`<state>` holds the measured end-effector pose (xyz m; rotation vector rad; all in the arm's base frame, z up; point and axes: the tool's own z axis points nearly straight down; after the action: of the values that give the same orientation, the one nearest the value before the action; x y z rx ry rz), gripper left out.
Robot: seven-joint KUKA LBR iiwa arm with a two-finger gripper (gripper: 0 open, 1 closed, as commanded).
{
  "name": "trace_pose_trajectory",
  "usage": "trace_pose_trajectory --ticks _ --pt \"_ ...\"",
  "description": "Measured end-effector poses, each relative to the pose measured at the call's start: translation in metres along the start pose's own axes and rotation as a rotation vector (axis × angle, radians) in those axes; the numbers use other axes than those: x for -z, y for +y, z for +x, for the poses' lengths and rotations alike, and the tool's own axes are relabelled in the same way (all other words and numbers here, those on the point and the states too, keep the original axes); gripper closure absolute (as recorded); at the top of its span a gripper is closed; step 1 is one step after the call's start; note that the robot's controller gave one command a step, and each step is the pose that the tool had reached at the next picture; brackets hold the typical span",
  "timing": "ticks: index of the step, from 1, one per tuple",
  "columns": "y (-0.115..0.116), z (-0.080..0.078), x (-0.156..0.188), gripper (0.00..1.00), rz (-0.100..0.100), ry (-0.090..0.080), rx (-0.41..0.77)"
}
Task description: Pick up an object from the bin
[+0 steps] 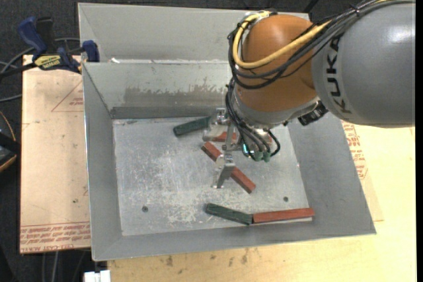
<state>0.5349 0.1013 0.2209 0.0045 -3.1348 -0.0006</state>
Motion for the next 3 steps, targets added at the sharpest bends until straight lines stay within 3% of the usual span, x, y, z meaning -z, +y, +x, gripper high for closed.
trace_pose_trajectory --ticks 1,2,3 --pt "-0.001 -0.002 0.004 0.0 -0.001 -0.007 -0.003" --pt "-0.029 -0.028 -0.042 0.0 -0.002 -0.013 -0.014" --pt "-0.061 -0.041 -0.066 0.0 0.0 -0.007 0.13"
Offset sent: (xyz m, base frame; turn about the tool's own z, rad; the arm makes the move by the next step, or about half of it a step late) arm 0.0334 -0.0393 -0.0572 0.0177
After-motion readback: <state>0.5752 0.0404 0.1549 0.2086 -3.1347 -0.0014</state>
